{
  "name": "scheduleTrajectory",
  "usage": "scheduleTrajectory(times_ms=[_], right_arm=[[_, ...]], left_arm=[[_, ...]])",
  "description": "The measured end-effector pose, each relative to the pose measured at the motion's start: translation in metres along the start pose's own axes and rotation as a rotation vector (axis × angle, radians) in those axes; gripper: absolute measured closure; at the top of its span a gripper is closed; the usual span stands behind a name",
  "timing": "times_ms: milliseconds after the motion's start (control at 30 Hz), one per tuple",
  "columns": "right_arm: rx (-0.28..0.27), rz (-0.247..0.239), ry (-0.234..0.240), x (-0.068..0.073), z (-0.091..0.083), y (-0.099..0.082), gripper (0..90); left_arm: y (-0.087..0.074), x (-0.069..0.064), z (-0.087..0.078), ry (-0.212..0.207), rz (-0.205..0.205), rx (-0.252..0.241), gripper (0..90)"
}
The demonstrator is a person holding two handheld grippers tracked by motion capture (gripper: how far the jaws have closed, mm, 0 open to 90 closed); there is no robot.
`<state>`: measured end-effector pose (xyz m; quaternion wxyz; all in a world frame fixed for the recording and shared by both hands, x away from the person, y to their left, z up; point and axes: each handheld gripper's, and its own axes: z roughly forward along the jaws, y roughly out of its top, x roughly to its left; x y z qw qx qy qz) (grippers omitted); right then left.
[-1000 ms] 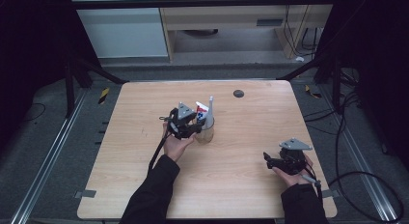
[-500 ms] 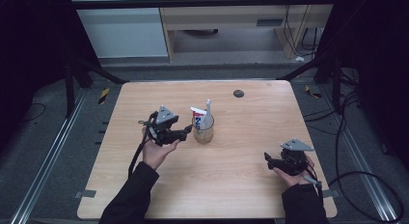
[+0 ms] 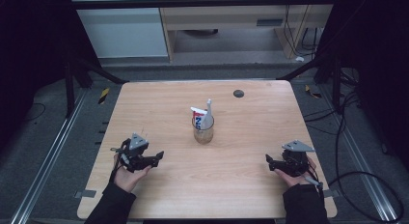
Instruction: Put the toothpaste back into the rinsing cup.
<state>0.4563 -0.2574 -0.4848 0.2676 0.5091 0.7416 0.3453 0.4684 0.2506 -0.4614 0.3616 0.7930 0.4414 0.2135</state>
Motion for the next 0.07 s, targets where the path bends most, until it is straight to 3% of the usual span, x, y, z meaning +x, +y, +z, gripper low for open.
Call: scheduleTrajectory(times_ms=[67], right_arm=[[-0.003, 0.001, 0.000, -0.0004, -0.0008, 0.0001, 15.4]], left_arm=[[-0.0104, 0.0062, -0.0032, 0.021, -0.018, 0.000, 27.4]])
